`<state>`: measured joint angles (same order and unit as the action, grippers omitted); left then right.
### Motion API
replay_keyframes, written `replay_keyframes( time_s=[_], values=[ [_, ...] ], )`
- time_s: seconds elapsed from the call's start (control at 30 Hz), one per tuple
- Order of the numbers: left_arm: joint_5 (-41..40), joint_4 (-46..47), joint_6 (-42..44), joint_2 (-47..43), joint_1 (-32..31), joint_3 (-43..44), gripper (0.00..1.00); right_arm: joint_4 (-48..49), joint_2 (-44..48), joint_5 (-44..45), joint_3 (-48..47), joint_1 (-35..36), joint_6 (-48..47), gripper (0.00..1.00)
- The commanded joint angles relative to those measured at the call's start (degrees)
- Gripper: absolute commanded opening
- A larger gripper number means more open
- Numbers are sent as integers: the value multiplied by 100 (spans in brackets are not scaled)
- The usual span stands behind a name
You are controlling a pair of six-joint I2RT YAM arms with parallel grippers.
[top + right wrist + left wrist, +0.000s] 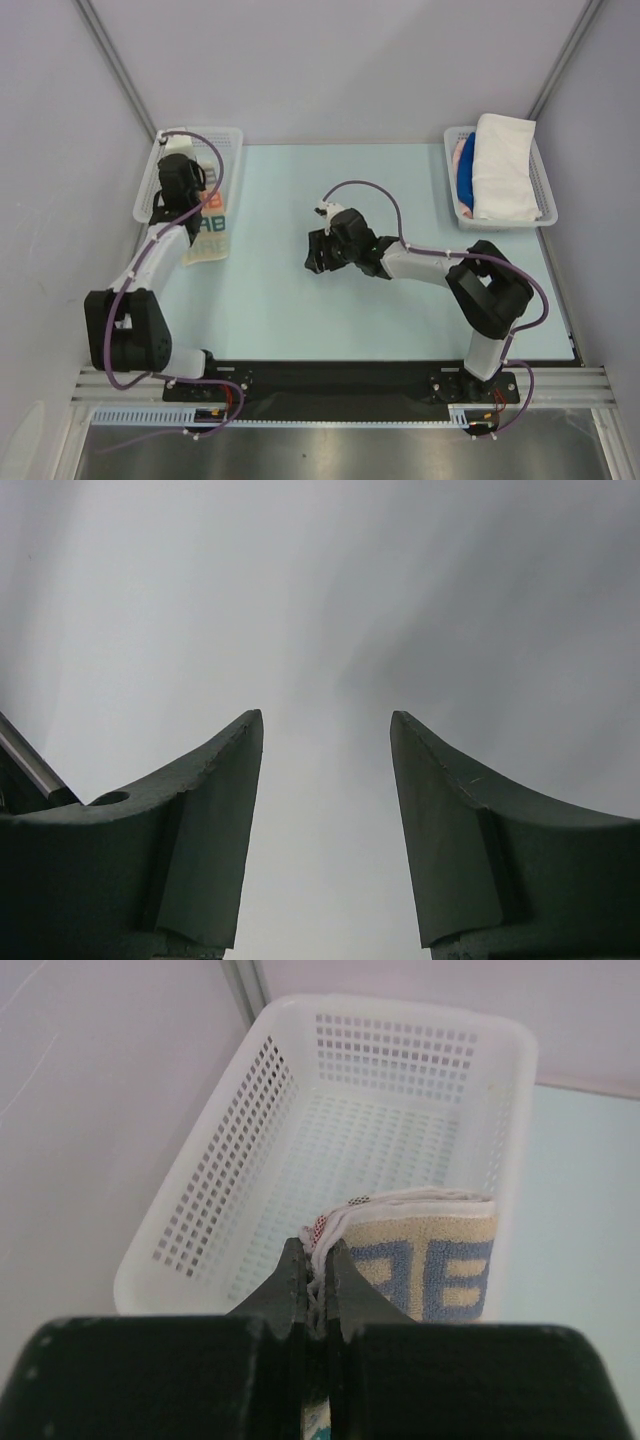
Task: Fold and stack the towels
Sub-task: Neatly place the folded towel into the bin
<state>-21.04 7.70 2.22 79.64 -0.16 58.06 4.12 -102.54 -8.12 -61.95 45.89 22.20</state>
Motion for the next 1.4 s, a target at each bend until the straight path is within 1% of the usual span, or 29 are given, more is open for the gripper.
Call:
replay_keyframes(
  time_s=[0.0, 0.07, 0.2, 0.47, 0.73, 0.9, 0.93, 0.97, 1.0, 1.03, 1.07, 1.1, 1.17, 1.2, 1.3, 1.37],
  values=[
    [328, 565, 262, 350, 227, 565, 0, 36, 217, 47, 131, 157, -93, 59],
    [529, 783, 296, 596, 236, 653, 0, 28, 235, 12, 157, 184, -93, 59],
    [600, 1259, 569, 992, 271, 758, 0, -16, 270, 3, 175, 298, -101, 59],
    [838, 1418, 674, 1843, 307, 1374, 0, 28, 410, -102, 219, 333, -84, 59],
    [899, 1620, 833, 2564, 341, 1928, 0, 19, 454, -234, 219, 342, -75, 59],
    [1128, 1813, 912, 3197, 455, 2524, 0, -34, 481, -287, 210, 333, -119, 59],
    [1128, 1753, 912, 3538, 473, 2691, 0, -34, 481, -287, 219, 324, -145, 59],
    [1259, 1691, 877, 3707, 517, 3058, 0, -34, 472, -295, 210, 324, -154, 60],
    [1286, 1638, 859, 3908, 578, 3253, 5, -34, 428, -322, 210, 324, -154, 60],
    [1286, 1646, 781, 4215, 596, 3421, 18, -25, 411, -348, 210, 298, -163, 60],
    [1286, 1638, 737, 4383, 631, 3753, 35, -17, 384, -383, 201, 280, -154, 60],
    [1208, 1568, 693, 4516, 658, 3948, 47, 18, 358, -418, 201, 272, -145, 60],
    [1199, 1348, 684, 4831, 676, 4456, 49, 36, 270, -480, 192, 228, -137, 59],
    [1138, 1313, 666, 4903, 693, 4590, 55, 36, 244, -506, 175, 210, -137, 59],
    [1067, 1330, 508, 4983, 693, 4863, 64, 80, 164, -612, 114, 157, -102, 59],
    [1014, 1278, 376, 4957, 702, 5003, 66, 89, 138, -603, 96, 157, -101, 59]
  ],
)
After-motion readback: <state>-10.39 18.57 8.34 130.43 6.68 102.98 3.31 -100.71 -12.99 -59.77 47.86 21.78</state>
